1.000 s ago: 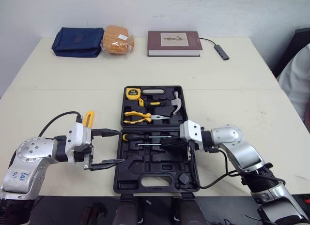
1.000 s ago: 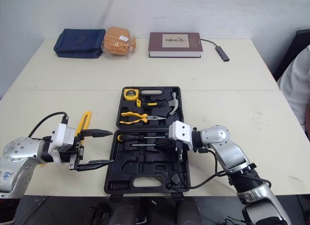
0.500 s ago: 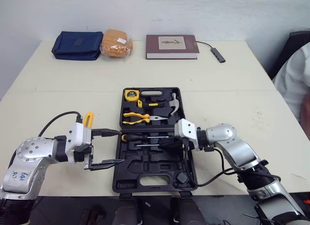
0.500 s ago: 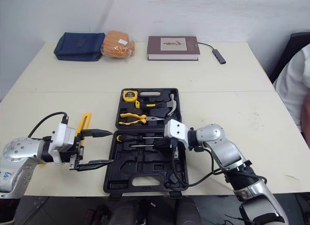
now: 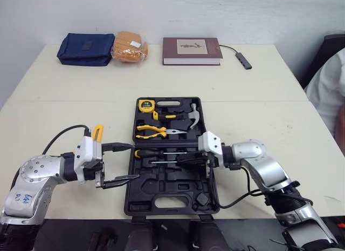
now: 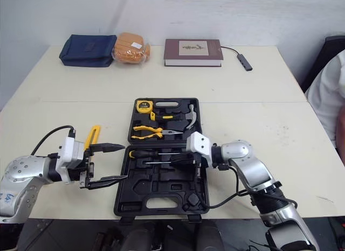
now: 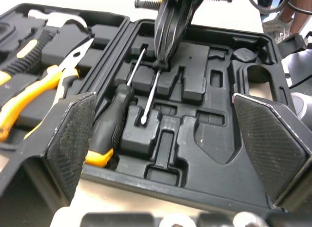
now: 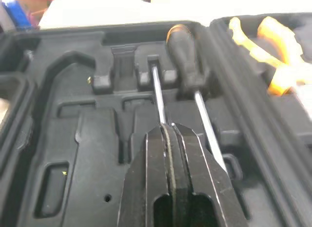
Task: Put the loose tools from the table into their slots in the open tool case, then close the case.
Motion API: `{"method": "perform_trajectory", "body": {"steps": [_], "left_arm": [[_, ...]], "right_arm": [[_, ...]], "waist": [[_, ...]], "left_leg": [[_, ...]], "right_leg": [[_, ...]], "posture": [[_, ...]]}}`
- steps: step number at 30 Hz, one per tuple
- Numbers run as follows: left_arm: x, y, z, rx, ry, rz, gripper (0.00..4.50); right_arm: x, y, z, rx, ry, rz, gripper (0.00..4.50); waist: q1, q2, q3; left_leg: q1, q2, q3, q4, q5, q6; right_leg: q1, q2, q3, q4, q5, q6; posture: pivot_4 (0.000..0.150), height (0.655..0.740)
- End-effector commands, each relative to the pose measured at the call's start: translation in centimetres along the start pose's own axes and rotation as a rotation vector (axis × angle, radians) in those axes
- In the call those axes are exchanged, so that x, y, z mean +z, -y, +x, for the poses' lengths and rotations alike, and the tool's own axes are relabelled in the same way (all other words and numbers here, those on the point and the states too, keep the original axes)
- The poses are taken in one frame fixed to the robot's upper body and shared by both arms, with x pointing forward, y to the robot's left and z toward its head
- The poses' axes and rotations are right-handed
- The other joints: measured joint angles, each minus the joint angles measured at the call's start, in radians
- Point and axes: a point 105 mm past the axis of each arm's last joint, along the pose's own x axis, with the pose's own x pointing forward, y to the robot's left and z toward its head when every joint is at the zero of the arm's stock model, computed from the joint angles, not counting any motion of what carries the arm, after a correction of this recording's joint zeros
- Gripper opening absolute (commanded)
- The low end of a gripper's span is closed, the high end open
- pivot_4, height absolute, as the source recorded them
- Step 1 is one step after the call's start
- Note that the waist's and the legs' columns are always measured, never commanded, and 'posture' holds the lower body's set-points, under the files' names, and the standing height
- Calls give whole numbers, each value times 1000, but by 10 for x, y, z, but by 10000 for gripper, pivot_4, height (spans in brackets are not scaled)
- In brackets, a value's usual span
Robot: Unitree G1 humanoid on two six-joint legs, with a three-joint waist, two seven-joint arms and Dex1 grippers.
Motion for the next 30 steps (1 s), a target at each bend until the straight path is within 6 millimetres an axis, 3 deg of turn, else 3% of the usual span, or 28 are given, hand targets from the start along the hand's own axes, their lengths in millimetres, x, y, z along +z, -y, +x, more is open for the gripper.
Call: {"method": "perform_trajectory", "body": {"steps": [1, 2, 5, 10, 13, 16, 21, 22, 25, 30], "left_arm": [[5, -9, -18, 95, 13, 28, 45000], [5, -12, -23, 123, 17, 20, 45000], [3, -21, -50, 242, 10, 2, 45000], [-15, -37, -115, 518, -39, -46, 45000], [-26, -35, -148, 656, -46, -95, 45000], [-40, -34, -194, 875, -56, -144, 45000], [-47, -28, -226, 1063, 4, -211, 45000], [-52, -25, -243, 1150, -2, -212, 45000], [-68, -12, -277, 1322, -56, -234, 45000], [-87, 7, -310, 1492, -180, -244, 45000]], "right_arm": [[20, 8, -46, -74, 32, -74, 534], [28, 7, -56, -94, 75, -53, 534], [36, 6, -94, -197, 97, -71, 9630], [31, 8, -152, -447, 12, -147, 33350], [34, 14, -180, -603, 36, -182, 44715], [16, 8, -220, -718, -98, -232, 44715], [-15, -11, -275, -860, -273, -206, 44715], [-23, -17, -303, -972, -310, -179, 44715], [-36, -36, -356, -1203, -368, -127, 44715], [-52, -58, -386, -1326, -430, -72, 44715]], "waist": [[2, 0, 1], [4, 0, 1], [4, 0, 2], [-1, 0, 2], [-1, 0, 3], [3, 0, 3], [16, -2, 4], [16, -2, 4], [16, -1, 4], [-1, -2, 4]], "left_leg": [[0, 0, 0, 0, 0, 0], [-1, 0, 0, 0, -1, 1], [-1, 1, -1, -1, -1, 1], [-1, 1, 0, -1, -7, 0], [0, 2, 1, -1, -8, 0], [1, 2, 0, -1, -8, -1], [0, 1, 0, -2, -9, 0], [0, 1, 0, -2, -9, 0], [0, 1, 0, -4, -10, 0], [4, 1, 1, -15, -8, -3]], "right_leg": [[0, 0, 0, -1, 0, 0], [0, 0, 0, -2, 0, 0], [0, 0, -1, -3, 0, 0], [0, 0, -1, -4, 0, 0], [0, 1, 0, -3, 0, 0], [0, 0, 0, -3, 0, 0], [1, -1, -1, -7, 0, 0], [1, -1, 0, -7, 0, 0], [0, -2, 0, -8, 0, 0], [0, -1, 0, -12, -1, -2]], "posture": [[1500, 7400], [1500, 7400], [1500, 7400], [1500, 7400], [1500, 7400], [1500, 7400], [1500, 7400], [1500, 7400], [1500, 7400], [1500, 7400]]}}
